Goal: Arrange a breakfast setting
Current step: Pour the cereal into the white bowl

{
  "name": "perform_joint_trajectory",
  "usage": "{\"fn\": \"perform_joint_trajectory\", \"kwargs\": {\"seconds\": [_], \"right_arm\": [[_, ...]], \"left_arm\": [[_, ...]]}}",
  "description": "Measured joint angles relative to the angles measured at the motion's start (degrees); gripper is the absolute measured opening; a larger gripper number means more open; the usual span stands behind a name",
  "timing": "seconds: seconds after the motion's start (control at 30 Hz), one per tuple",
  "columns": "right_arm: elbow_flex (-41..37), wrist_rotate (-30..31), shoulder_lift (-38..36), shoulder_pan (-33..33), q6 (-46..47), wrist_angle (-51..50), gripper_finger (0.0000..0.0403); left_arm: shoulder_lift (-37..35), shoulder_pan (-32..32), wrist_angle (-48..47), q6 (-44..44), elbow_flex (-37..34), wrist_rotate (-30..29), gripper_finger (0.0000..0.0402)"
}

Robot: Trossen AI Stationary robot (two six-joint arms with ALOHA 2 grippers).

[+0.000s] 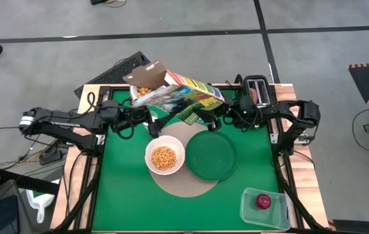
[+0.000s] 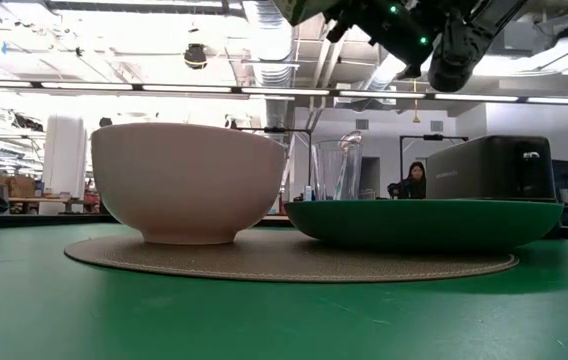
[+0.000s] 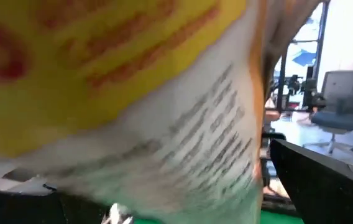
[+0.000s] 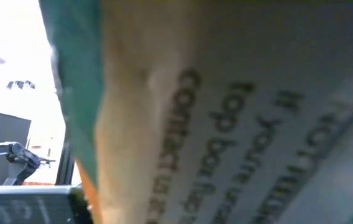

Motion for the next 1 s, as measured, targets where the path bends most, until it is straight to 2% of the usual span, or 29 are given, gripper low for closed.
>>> {"fn": "perform_joint_trajectory", "kwargs": {"seconds": [0.13, 0.23, 0.37, 0.5, 0.67, 0.83, 1.0], "right_arm": [[0.62, 0.63, 0.0, 1.26, -1.8, -0.27, 0.0235], [1.31, 1.05, -0.01, 2.29, -3.23, -0.4, 0.0235], [1.55, 0.99, -0.04, 2.39, -3.23, -1.1, 0.0235], [1.55, 0.92, -0.08, 2.37, -3.2, -1.39, 0.0235], [1.55, 0.77, -0.13, 2.69, -2.47, -2.01, 0.0247], [1.55, 4.83, -0.13, 3.14, -0.33, -2.58, 0.0253], [1.55, 5.62, -0.34, 3.11, 0.88, -3.73, 0.0255]], "left_arm": [[1.35, 0.13, 3.11, -0.71, 0.0, 0.12, 0.0395], [2.19, 0.54, 5.56, -0.75, 0.0, 2.28, 0.0393], [2.24, 0.54, 6.81, -0.89, 0.0, 4.45, 0.0367], [2.24, 0.58, 7.68, -0.7, 0.0, 5.51, 0.0311], [2.24, 0.55, 7.65, 1.57, 0.0, 4.54, 0.0209], [2.22, 0.59, 7.65, 3.2, 0.0, 4.31, 0.0116], [2.16, 0.59, 7.52, 3.8, 0.0, 3.34, 0.0106]]}}
